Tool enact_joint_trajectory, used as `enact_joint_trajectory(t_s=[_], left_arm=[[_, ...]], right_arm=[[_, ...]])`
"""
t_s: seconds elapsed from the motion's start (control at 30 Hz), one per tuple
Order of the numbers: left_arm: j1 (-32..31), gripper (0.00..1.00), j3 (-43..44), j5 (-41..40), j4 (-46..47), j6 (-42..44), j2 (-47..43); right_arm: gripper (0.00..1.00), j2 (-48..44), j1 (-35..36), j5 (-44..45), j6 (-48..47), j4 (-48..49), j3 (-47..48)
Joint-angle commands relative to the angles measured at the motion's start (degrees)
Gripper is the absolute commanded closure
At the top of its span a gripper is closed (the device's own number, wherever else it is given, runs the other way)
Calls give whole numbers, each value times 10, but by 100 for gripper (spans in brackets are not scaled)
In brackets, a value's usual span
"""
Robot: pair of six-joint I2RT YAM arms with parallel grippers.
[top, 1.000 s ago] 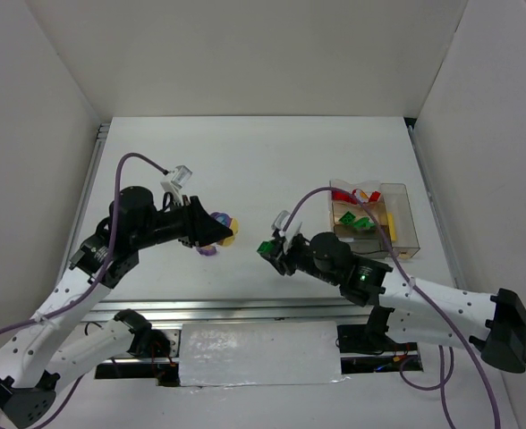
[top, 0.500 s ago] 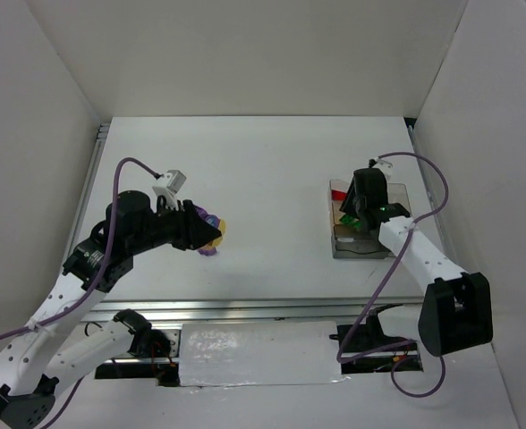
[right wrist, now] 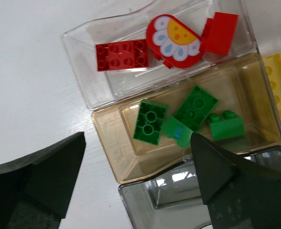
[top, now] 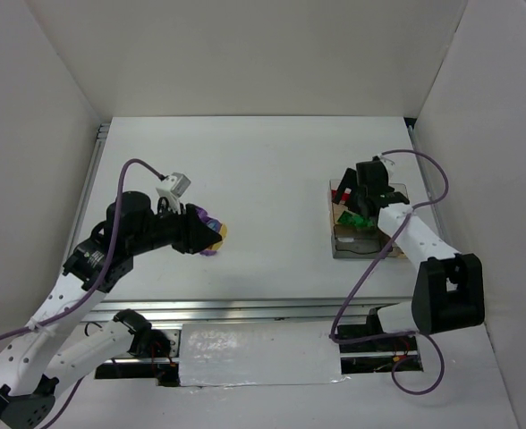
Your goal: Sort the legos into containers by color
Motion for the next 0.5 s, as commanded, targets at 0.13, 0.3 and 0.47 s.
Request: enact_joint_trajectory(t_s=[0.13,0.3,0.47], left_arm=[[2,100,-32,151,107,19,-31],[1,100,-54,278,198,9,-54],[0,100,-70,300,241,-11,-81]], right_arm=[[3,-171,46,-320,-20,135,-67],[7,-301,196,-547,60,398,-157],[19,-298,339,-485,147,581,-195]])
